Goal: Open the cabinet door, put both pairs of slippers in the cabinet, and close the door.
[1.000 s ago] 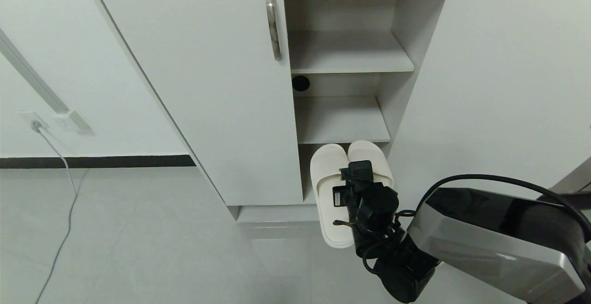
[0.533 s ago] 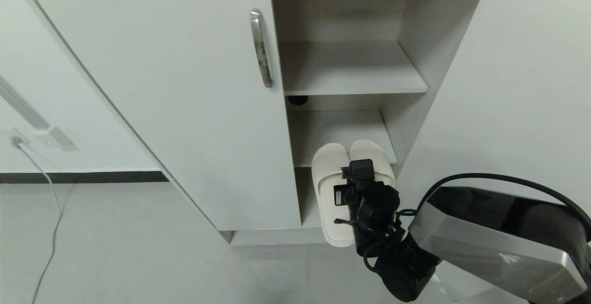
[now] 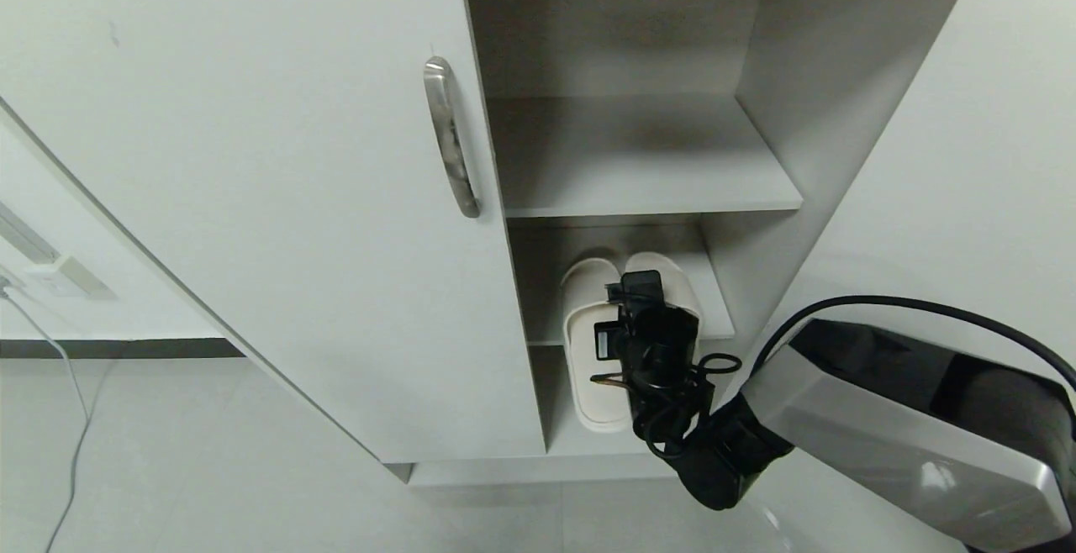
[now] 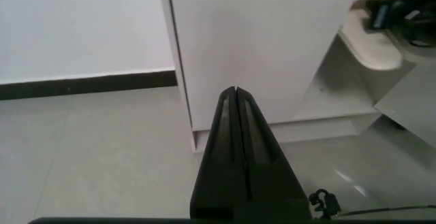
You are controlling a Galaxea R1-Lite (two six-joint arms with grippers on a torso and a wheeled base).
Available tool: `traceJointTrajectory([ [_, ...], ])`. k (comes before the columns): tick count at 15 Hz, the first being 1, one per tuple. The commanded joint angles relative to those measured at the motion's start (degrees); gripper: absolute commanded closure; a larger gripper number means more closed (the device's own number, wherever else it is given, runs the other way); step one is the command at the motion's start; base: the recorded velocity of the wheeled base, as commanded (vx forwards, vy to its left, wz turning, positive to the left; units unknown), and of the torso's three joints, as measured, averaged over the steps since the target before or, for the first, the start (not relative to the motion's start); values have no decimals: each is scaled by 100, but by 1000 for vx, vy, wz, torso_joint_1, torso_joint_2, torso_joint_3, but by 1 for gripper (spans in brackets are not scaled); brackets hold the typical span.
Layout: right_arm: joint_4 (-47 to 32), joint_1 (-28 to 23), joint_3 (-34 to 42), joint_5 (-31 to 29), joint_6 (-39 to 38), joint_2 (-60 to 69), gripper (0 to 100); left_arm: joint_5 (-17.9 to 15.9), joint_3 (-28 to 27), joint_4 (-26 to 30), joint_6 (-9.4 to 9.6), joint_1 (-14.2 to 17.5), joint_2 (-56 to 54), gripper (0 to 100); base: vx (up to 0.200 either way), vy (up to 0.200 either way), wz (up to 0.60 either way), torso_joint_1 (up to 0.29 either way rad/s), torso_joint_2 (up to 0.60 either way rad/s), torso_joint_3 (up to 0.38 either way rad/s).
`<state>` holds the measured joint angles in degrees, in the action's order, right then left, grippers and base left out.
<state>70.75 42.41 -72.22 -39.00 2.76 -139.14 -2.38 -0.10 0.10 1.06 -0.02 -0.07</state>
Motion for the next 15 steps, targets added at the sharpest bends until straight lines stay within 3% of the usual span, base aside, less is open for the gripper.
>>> traceJointTrajectory([
  [1, -739, -128, -724, 120, -311, 10, 100, 0, 1, -1, 8, -6, 7, 100, 0, 0, 0, 0, 0, 0],
  [4, -1196, -374, -1321, 498, -390, -183, 100, 0, 1, -1, -1, 2, 7, 100, 0, 0, 0, 0, 0, 0],
  [8, -1881, -646, -2385, 534, -372, -552, 100, 0, 1, -1, -1, 2, 7, 100, 0, 0, 0, 0, 0, 0],
  [15, -2531, -682, -3018, 551, -355, -719, 100, 0, 1, -1, 8, 2, 7, 100, 0, 0, 0, 0, 0, 0],
])
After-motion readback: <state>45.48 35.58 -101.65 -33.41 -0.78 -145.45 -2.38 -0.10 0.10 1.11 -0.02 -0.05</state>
